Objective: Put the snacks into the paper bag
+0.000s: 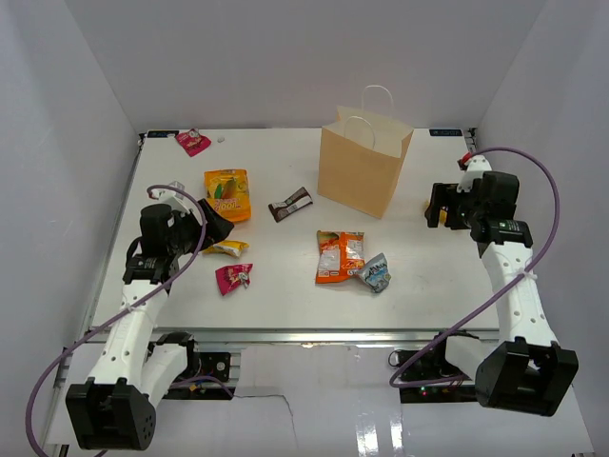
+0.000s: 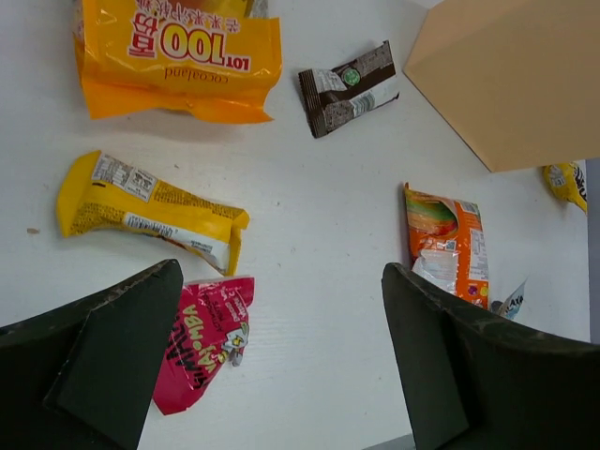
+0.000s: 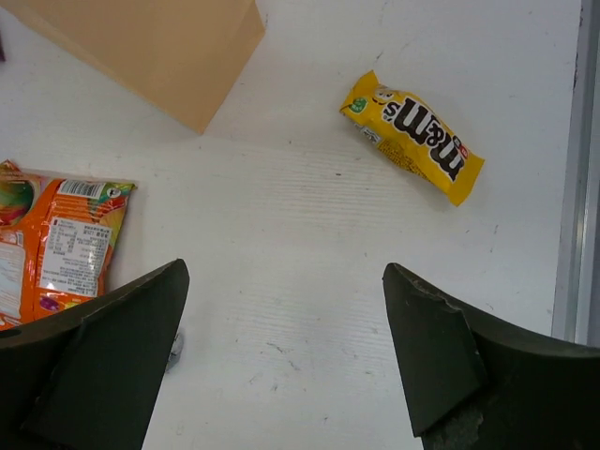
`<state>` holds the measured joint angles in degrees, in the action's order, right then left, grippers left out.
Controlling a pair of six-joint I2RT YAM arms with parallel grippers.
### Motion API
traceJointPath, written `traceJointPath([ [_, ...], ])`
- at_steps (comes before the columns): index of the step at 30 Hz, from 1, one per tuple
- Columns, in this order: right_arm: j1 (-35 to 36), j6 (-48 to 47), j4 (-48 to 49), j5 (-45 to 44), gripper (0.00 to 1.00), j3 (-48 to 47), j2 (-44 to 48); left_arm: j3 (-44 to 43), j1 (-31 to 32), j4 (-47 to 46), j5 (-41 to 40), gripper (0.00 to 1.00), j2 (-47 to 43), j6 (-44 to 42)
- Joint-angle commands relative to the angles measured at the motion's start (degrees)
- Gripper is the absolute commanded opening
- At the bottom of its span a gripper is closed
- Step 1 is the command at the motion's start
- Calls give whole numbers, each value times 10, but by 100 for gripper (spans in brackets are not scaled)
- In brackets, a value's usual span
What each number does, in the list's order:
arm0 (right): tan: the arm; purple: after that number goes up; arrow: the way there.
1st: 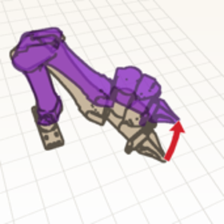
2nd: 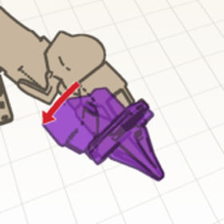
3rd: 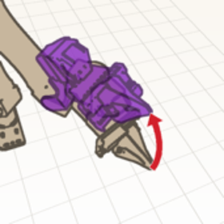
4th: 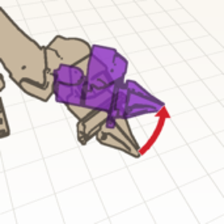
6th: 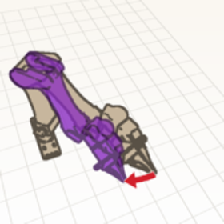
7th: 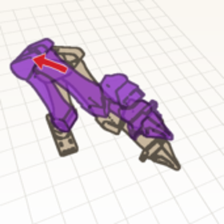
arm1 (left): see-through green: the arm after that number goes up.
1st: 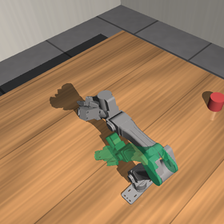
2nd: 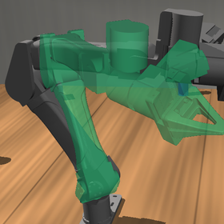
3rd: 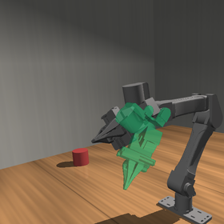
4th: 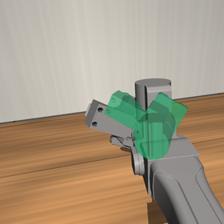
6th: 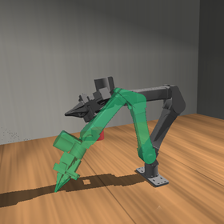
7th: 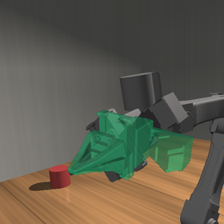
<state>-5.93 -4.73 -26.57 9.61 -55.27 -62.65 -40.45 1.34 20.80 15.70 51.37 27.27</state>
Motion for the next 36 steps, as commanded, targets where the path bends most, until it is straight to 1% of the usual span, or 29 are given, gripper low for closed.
traceJointPath([
  [1, 0, -32, 0, 21, 90, 0, 31, 11, 0, 20, 28, 98, -39, 10],
  [3, 0, -163, -22, 162, 90, 1, 38, 16, 1, 39, 26, 98, -56, 19],
  [4, 5, -233, -50, 223, 90, -5, 37, 18, 1, 47, 22, 98, -70, 23],
  [5, 8, -385, -135, 325, 90, -11, 35, 20, 1, 56, 21, 98, -75, 29],
  [6, 14, -436, -173, 349, 90, -16, 32, 25, 1, 61, 20, 98, -79, 31],
  [7, 24, -467, -197, 377, 90, -19, 28, 27, 1, 65, 22, 98, -83, 32],
  [8, 27, -507, -230, 390, 90, -18, 26, 27, 1, 71, 22, 98, -85, 34],
  [10, 43, -557, -256, 405, 90, -19, 12, 27, 1, 82, 19, 98, -90, 42],
  [11, 56, -572, -263, 388, 90, -24, 4, 27, 1, 92, 16, 98, -93, 45],
  [12, 105, -598, -270, 365, 90, -30, -4, 27, 1, 95, 15, 98, -94, 54],
  [13, 130, -606, -270, 335, 90, -37, -25, 24, 1, 100, 13, 98, -95, 60],
  [14, 158, -615, -270, 268, 91, -48, -35, 22, 1, 108, 9, 98, -94, 65],
  [15, 212, -635, -275, 234, 93, -51, -45, 21, 0, 111, 7, 98, -92, 78],
  [16, 235, -645, -277, 207, 95, -53, -65, 21, 1, 113, 7, 98, -89, 85],
  [17, 257, -648, -277, 155, 98, -53, -75, 21, 1, 116, 3, 98, -84, 94],
  [18, 290, -648, -271, 134, 100, -52, -95, 21, 1, 118, -1, 98, -83, 114],
  [19, 301, -648, -267, 105, 100, -50, -104, 22, 1, 122, -5, 98, -80, 124],
  [20, 311, -649, -263, 95, 95, -50, -113, 21, 1, 129, -8, 98, -79, 132],
  [21, 325, -649, -256, 88, 94, -55, -122, 22, 1, 132, -12, 98, -77, 139],
  [24, 337, -633, -250, 101, 94, -79, -163, 25, 1, 143, -16, 98, -78, 159],
  [25, 340, -601, -246, 98, 94, -85, -189, 26, 1, 145, -15, 98, -79, 161],
  [28, 340, -574, -249, 99, 97, -98, -229, 31, 0, 147, -9, 98, -86, 162],
  [30, 340, -625, -250, 114, 98, -86, -232, 41, 1, 148, -4, 98, -89, 164],
  [33, 340, -706, -225, 118, 98, -57, -241, 52, 1, 146, 0, 98, -86, 162],
  [34, 340, -716, -224, 113, 97, -59, -251, 51, 1, 146, 6, 98, -80, 162],
  [35, 340, -729, -238, 112, 88, -65, -264, 49, 1, 145, 7, 98, -77, 157],
  [36, 340, -734, -248, 112, 82, -72, -291, 47, 1, 145, 8, 98, -74, 155],
])
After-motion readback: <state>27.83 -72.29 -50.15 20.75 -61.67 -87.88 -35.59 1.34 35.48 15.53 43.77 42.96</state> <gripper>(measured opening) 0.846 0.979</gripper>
